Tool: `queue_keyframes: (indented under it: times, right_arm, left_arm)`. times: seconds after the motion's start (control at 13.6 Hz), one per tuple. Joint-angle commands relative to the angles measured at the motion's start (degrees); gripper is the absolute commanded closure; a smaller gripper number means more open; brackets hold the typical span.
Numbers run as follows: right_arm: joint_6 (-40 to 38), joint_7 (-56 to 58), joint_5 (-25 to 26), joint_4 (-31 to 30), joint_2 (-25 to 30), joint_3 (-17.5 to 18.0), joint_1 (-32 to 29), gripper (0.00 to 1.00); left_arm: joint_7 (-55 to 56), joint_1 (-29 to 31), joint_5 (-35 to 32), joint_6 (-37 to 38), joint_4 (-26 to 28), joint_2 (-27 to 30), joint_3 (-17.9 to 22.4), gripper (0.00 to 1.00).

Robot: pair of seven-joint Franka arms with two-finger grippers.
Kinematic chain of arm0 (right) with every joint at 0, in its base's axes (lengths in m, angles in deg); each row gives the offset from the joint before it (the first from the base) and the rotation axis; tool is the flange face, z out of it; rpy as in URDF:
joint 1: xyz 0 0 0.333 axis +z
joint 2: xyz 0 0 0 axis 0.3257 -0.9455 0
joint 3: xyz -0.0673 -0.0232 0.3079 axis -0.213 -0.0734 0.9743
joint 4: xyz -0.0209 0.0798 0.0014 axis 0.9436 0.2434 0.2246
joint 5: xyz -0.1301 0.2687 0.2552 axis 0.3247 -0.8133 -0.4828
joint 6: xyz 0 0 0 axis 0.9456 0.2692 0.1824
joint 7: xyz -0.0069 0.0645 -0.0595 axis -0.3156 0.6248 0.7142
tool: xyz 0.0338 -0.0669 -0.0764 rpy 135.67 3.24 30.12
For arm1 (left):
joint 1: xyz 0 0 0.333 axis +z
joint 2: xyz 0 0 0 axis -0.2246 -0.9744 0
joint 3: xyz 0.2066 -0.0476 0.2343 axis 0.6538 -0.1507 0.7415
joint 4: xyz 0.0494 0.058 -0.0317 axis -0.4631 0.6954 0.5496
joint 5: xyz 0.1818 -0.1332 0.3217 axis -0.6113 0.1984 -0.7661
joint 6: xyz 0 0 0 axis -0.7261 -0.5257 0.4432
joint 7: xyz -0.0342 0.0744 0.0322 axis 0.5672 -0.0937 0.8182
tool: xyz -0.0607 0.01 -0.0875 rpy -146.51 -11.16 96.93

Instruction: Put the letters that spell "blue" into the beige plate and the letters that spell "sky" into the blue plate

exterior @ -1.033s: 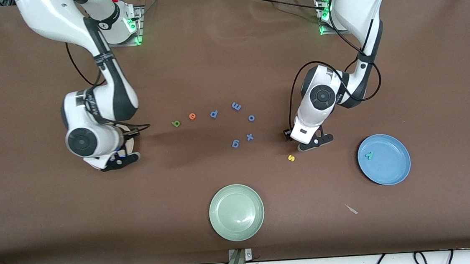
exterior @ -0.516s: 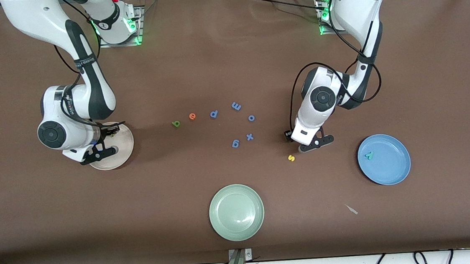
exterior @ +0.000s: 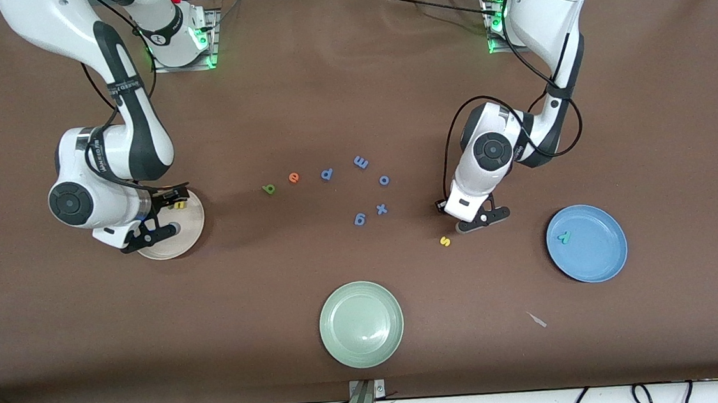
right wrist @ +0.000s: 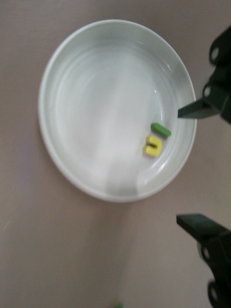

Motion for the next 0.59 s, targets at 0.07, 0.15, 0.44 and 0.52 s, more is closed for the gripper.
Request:
queue_keyframes:
  times: [0.07, 0.15, 0.44, 0.52]
  right_arm:
    - [-3.52, -6.25, -0.91, 3.83, 1.07, 1.02, 4.79, 0.0]
    - [-3.69, -7.13, -1.26, 3.83, 2.12, 1.11, 5.5, 0.0]
    - [-7.54, -6.18, -6.61, 3.57, 7.21, 2.34, 5.77, 0.0]
    - [-8.34, -6.09, -8.11, 3.66, 8.96, 2.95, 5.77, 0.0]
  left_arm:
    - [-7.76, 4.77, -2.36, 2.53, -0.21, 3.95, 0.33, 1.0]
    - [-12.93, 7.32, -2.36, 3.94, -0.21, 5.28, 0.33, 1.0]
    - [-27.8, 15.23, -2.28, 4.74, 1.11, 7.57, 0.42, 1.0]
    - [-31.75, 17.17, -2.28, 4.74, 1.02, 7.49, 0.68, 1.0]
